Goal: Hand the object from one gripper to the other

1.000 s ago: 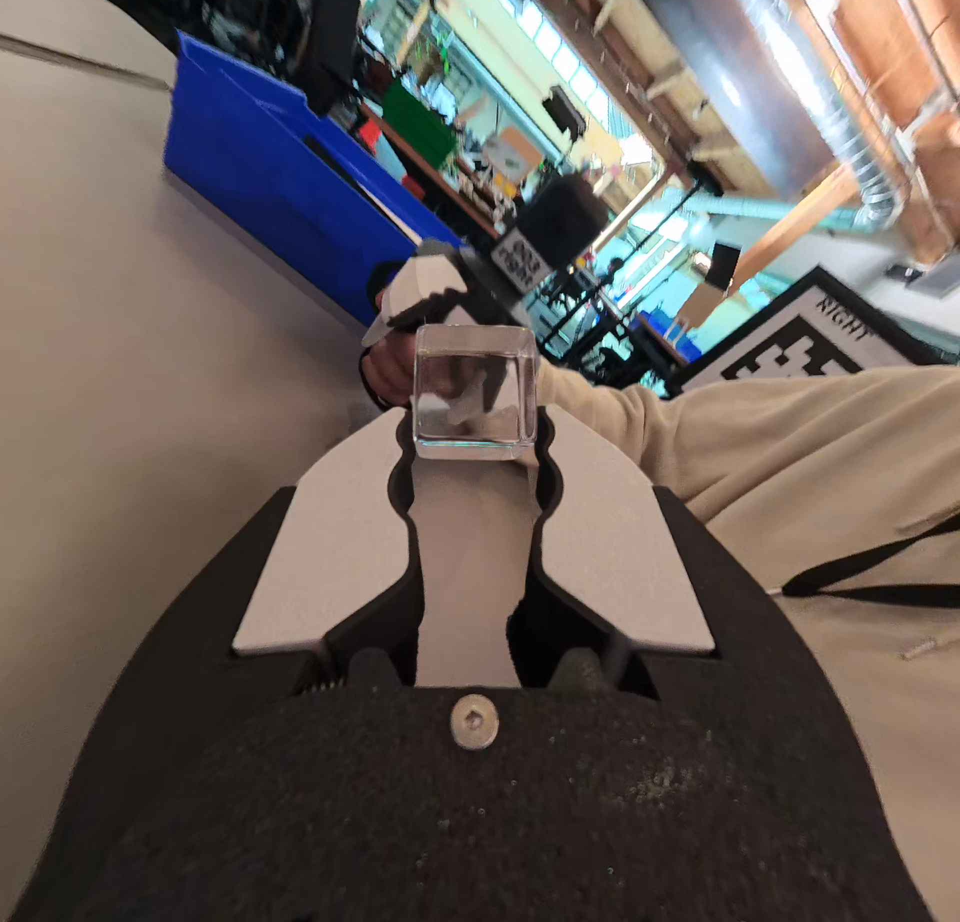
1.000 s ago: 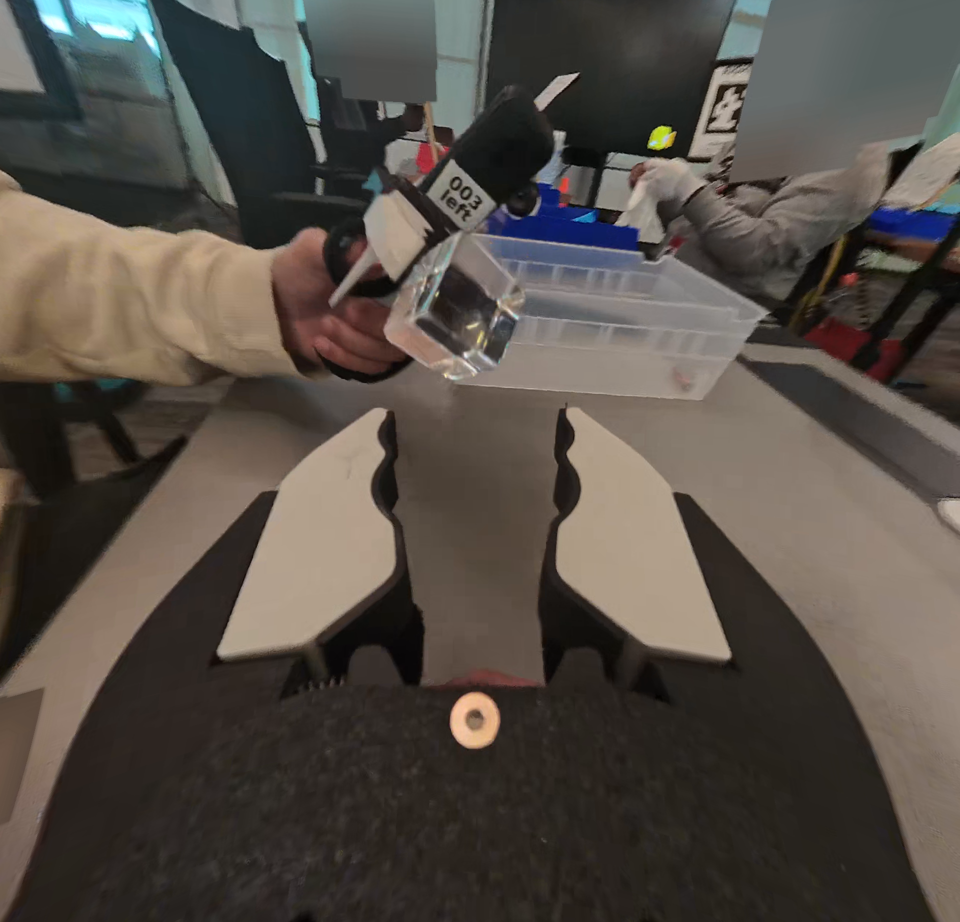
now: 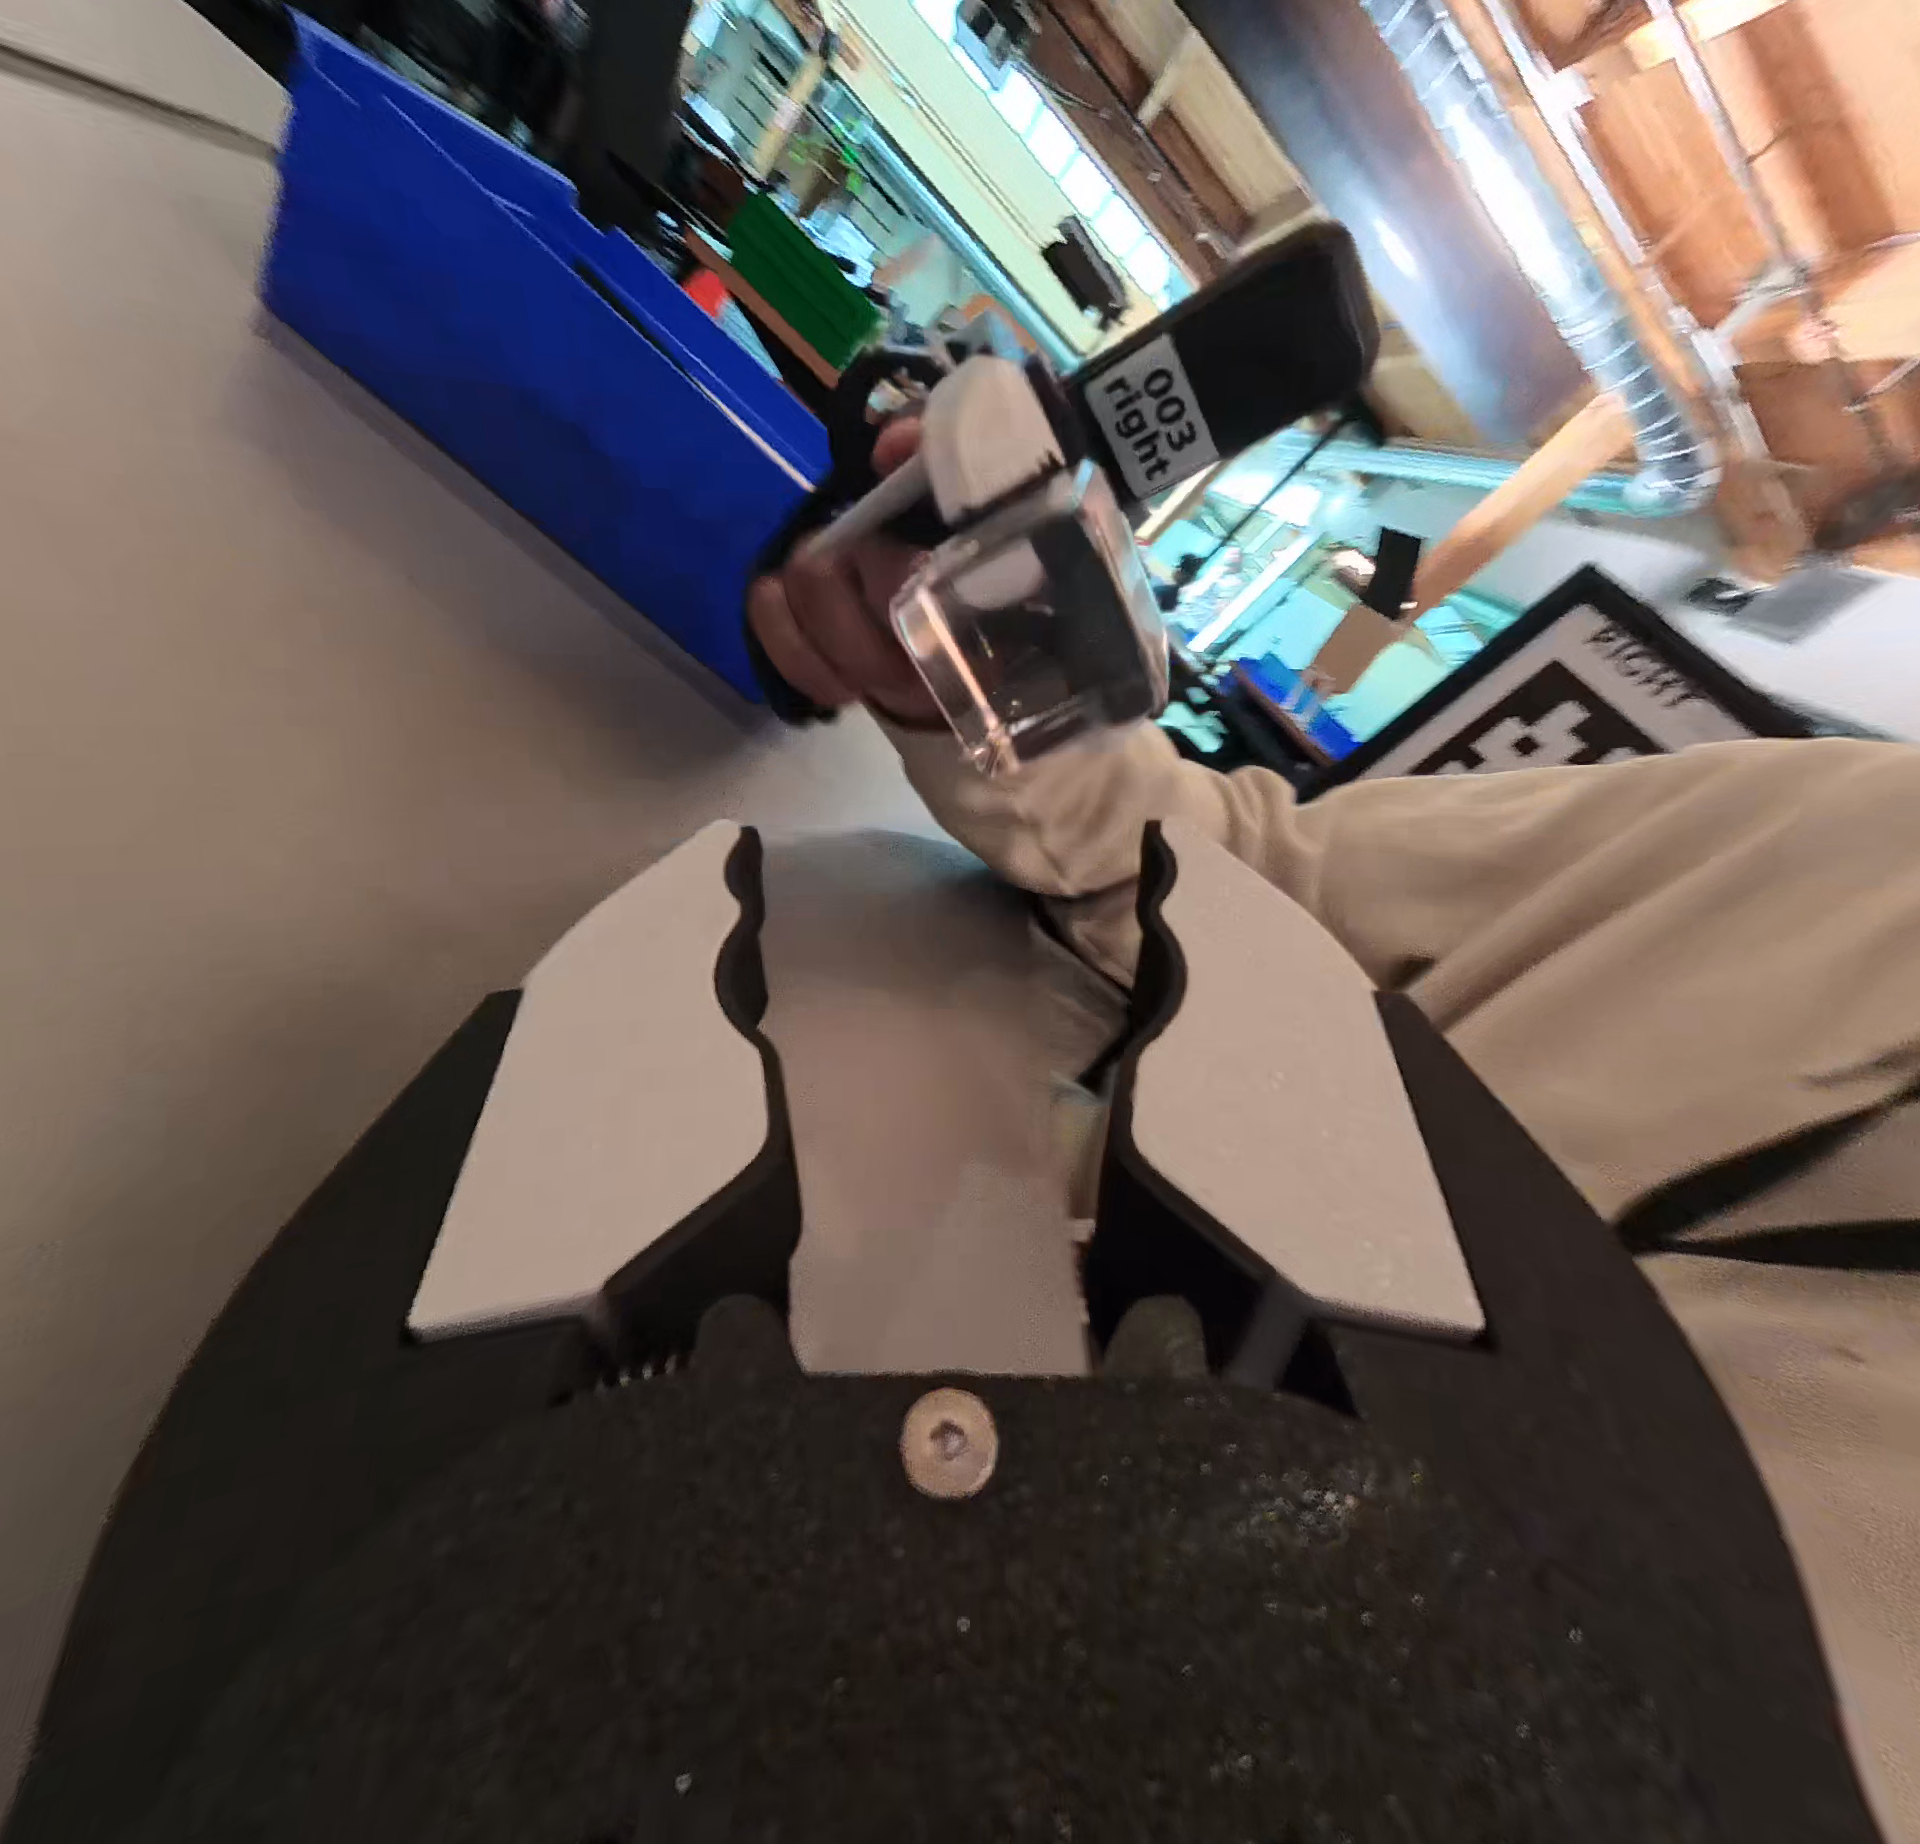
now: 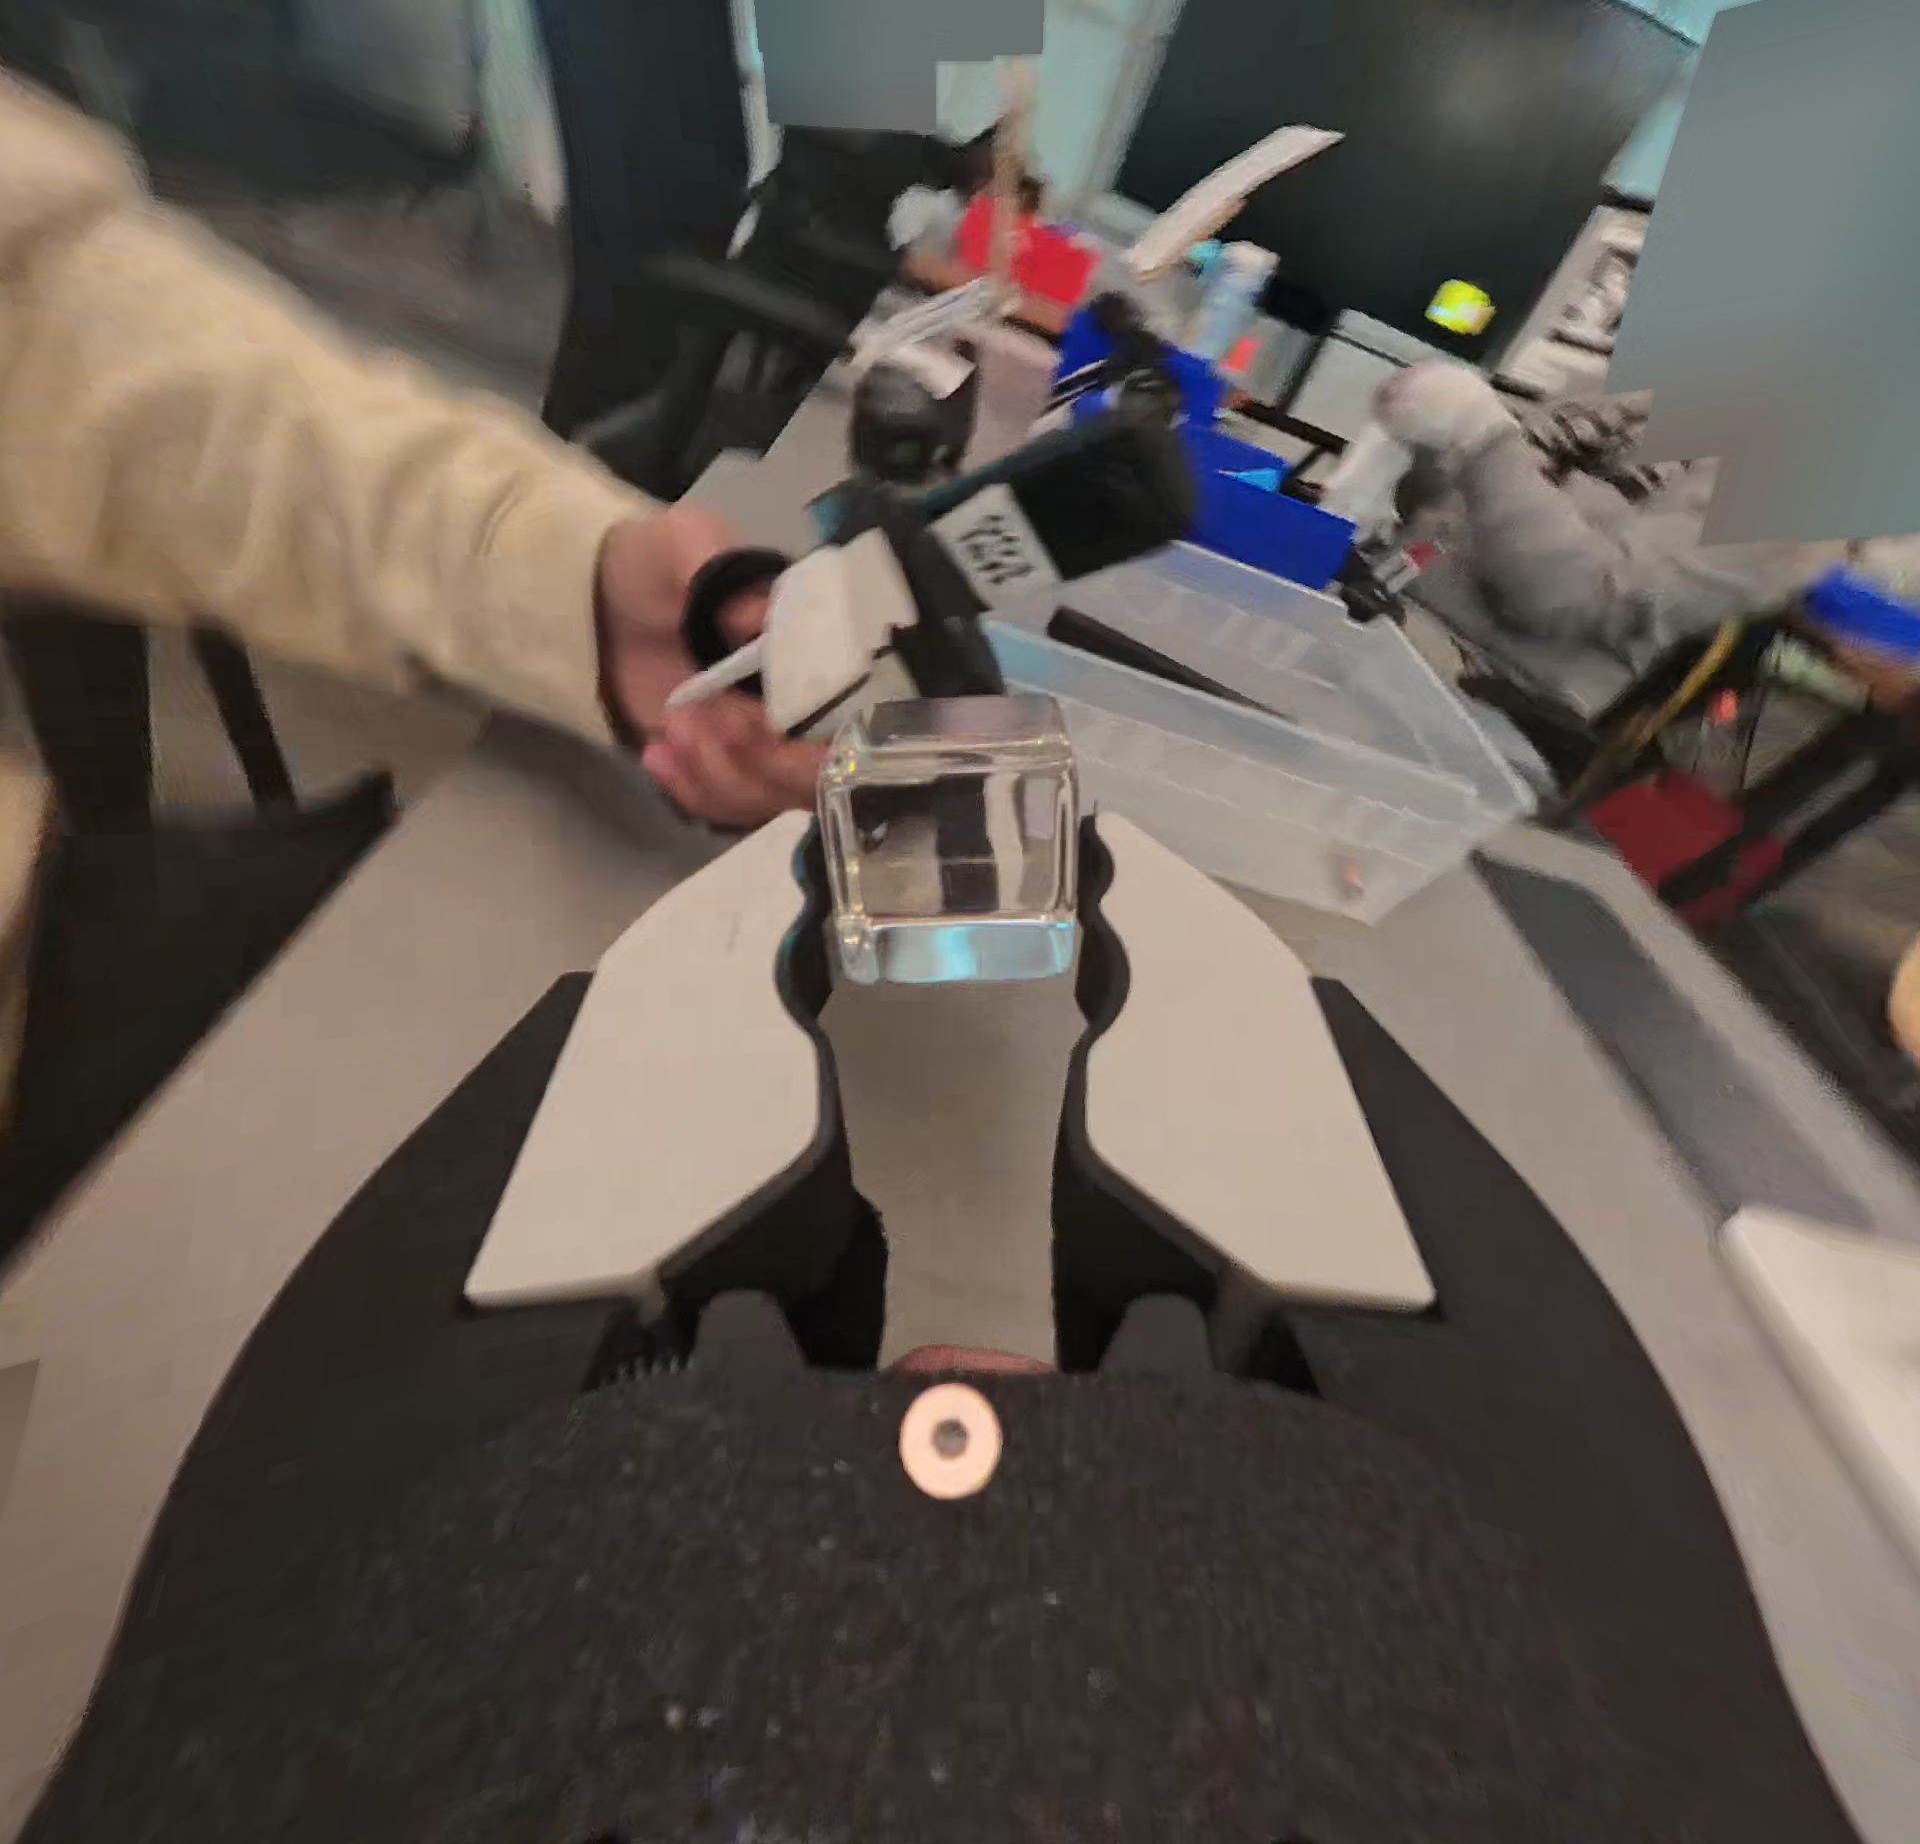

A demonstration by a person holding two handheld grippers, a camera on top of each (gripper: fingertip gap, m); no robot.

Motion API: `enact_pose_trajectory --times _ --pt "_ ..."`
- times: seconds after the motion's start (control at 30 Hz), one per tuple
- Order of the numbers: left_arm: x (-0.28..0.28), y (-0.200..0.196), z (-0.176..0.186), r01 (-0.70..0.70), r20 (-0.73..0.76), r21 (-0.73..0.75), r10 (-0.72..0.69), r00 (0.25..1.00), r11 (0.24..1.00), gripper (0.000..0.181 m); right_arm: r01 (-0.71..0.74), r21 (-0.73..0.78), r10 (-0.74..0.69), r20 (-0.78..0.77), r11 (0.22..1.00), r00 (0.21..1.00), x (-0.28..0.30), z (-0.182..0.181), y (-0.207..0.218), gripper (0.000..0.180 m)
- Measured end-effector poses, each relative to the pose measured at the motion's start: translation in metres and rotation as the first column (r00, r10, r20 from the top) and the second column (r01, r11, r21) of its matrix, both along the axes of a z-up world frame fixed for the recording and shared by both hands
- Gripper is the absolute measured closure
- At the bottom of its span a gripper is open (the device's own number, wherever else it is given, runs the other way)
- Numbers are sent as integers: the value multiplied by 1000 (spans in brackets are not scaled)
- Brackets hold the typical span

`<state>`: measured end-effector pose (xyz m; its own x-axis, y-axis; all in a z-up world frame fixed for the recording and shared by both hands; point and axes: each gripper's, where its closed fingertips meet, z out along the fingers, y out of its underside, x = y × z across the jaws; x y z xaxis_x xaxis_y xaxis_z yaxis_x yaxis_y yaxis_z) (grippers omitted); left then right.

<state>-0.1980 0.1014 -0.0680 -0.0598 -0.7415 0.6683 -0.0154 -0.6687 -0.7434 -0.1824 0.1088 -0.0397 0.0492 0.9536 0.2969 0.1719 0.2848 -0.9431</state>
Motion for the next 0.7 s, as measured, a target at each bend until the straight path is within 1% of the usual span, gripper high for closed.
enact_pose_trajectory --times 0.03,0.13,0.17,0.2,0.23,0.3,0.33,0.4,0.47,0.5,0.57,0.63,0.67,0.7 --pt "1 3 -2 -35 -15 43 36 999 998 113 38 -114 -45 -57 993 997 3 -1 7 135" --pt "4 8 -3 -96 -31 160 102 994 983 116 143 -234 -164 -70 962 984 12 -26 18 135" --pt "4 9 -1 -114 -17 183 119 993 976 117 145 -323 -175 -67 935 982 12 -34 18 135" --pt "4 12 2 -137 4 201 139 990 970 117 119 -410 -158 -62 904 986 11 -39 15 135" --pt "2 14 6 -163 28 221 161 987 962 118 97 -466 -144 -66 880 987 9 -40 12 134" --pt "-2 17 10 -188 47 290 182 982 939 130 56 -547 -125 -90 835 988 6 -36 10 134" --pt "-4 18 8 -193 35 332 192 981 923 131 24 -597 -110 -107 802 988 5 -34 9 135" --pt "-7 18 6 -186 17 400 196 981 897 129 -57 -677 -82 -171 734 982 4 -28 6 135" --pt "-6 12 8 -154 35 428 154 987 891 119 -140 -731 -56 -237 667 970 3 -24 3 136" --pt "-5 8 11 -135 48 411 126 991 902 114 -211 -757 -23 -286 619 958 2 -20 -1 135" --pt "-2 -1 19 -77 103 335 45 994 939 113 -384 -798 61 -403 464 913 2 -10 -12 135" --pt "1 -8 28 -21 146 273 -20 989 962 113 -547 -773 137 -534 320 834 6 2 -23 135" --pt "3 -12 31 -4 162 266 -41 986 964 111 -611 -753 163 -589 245 791 8 7 -26 135" --pt "5 -15 35 8 174 274 -57 983 962 109 -647 -740 183 -621 186 762 9 10 -26 135"
